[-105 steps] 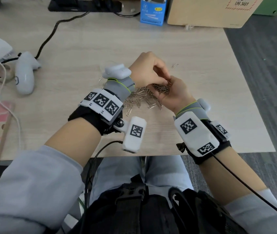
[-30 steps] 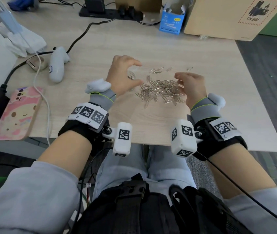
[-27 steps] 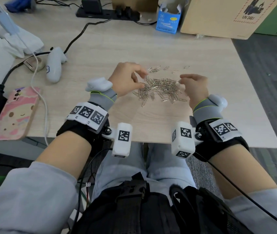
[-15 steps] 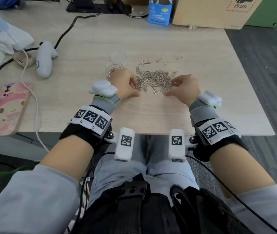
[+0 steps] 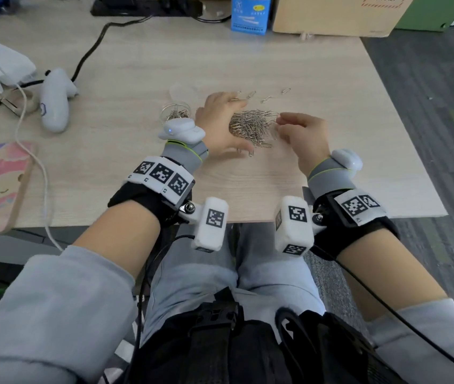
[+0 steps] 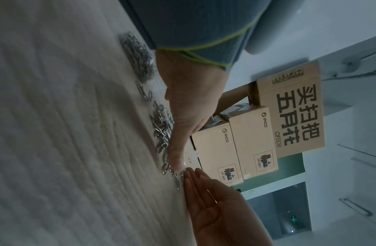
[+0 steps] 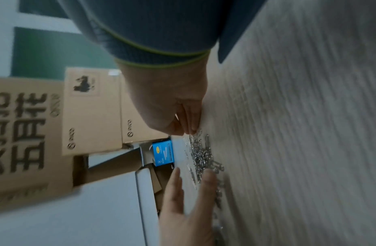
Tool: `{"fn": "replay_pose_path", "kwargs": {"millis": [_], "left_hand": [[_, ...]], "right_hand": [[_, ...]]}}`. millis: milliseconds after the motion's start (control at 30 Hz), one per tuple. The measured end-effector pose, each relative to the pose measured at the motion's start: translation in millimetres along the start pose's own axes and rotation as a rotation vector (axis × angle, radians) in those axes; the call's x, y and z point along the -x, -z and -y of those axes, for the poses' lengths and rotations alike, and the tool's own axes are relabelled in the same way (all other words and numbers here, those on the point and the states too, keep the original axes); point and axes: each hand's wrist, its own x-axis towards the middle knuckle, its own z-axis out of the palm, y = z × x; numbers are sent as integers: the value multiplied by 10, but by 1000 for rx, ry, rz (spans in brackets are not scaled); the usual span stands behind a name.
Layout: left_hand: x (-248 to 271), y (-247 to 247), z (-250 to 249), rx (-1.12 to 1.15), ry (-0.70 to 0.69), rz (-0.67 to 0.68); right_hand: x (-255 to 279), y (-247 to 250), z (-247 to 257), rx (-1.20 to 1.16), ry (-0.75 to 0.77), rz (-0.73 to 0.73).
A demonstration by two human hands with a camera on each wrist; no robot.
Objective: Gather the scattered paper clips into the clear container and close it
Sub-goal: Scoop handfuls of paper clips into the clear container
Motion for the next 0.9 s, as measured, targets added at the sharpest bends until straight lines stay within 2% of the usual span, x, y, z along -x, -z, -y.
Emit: {"fn": "replay_pose_path", "kwargs": {"millis": [67, 133, 233, 467, 767, 900], "left_hand": [[-30, -47, -39, -96, 33, 51], [-86, -100, -47, -136, 56, 72], [-179, -145, -10, -3, 46, -14], [-334, -183, -4, 194, 46, -171], [-487, -61, 10, 411, 4, -207], [-576, 27, -164, 490, -87, -164]], "right_hand": [[28, -23, 9, -259, -107, 83], [34, -20, 25, -410, -167, 145], [2, 17, 27, -529, -221, 188], [-103, 50, 54, -611, -334, 217], [-168, 53, 104, -701, -405, 194], [-211, 23, 164, -746, -421, 229]]}}
